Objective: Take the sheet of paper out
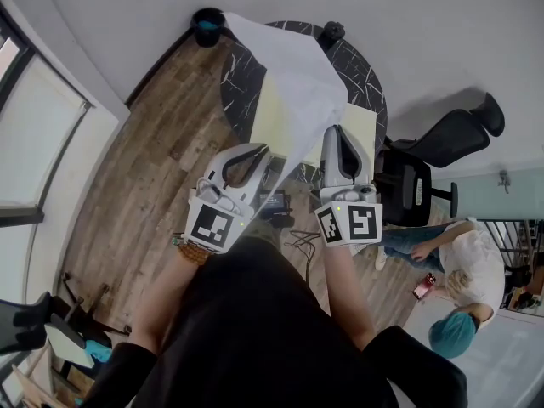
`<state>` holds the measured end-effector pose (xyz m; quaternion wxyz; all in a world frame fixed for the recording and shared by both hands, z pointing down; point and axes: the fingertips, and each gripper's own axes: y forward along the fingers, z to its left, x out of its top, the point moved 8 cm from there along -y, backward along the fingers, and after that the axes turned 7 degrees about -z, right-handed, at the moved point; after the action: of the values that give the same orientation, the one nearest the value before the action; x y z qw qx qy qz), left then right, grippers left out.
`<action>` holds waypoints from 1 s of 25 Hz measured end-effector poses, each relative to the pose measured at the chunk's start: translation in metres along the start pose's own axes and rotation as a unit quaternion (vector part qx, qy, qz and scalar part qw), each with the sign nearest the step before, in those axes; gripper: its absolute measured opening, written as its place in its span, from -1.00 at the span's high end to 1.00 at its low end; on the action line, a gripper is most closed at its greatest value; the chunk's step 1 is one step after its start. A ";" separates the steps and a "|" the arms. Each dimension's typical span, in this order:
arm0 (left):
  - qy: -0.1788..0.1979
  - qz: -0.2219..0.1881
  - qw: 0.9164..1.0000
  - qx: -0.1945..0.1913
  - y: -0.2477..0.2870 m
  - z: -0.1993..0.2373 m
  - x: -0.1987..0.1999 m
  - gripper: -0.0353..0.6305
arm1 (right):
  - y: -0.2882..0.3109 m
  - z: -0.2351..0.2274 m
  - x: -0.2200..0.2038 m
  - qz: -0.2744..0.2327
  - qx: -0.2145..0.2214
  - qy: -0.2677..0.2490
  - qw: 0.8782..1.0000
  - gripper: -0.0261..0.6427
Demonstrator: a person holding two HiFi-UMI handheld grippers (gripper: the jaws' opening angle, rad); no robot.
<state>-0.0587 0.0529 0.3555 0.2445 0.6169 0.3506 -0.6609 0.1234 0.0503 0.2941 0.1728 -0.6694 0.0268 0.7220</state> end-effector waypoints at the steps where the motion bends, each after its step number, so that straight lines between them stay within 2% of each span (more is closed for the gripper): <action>1: 0.001 0.001 1.000 0.000 0.000 -0.001 0.000 0.85 | -0.001 -0.002 0.000 0.000 -0.002 0.002 1.000 0.93; 13: 0.009 -0.011 1.000 0.004 -0.002 -0.003 0.005 0.84 | -0.010 -0.013 -0.003 -0.006 -0.024 0.036 0.999 0.93; 25: 0.011 -0.016 1.000 0.012 -0.004 -0.005 0.007 0.84 | -0.012 -0.014 -0.003 -0.019 -0.020 0.054 0.998 0.93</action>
<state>-0.0598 0.0600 0.3495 0.2224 0.6209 0.3554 -0.6624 0.1406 0.0569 0.2974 0.1713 -0.7108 0.0093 0.6822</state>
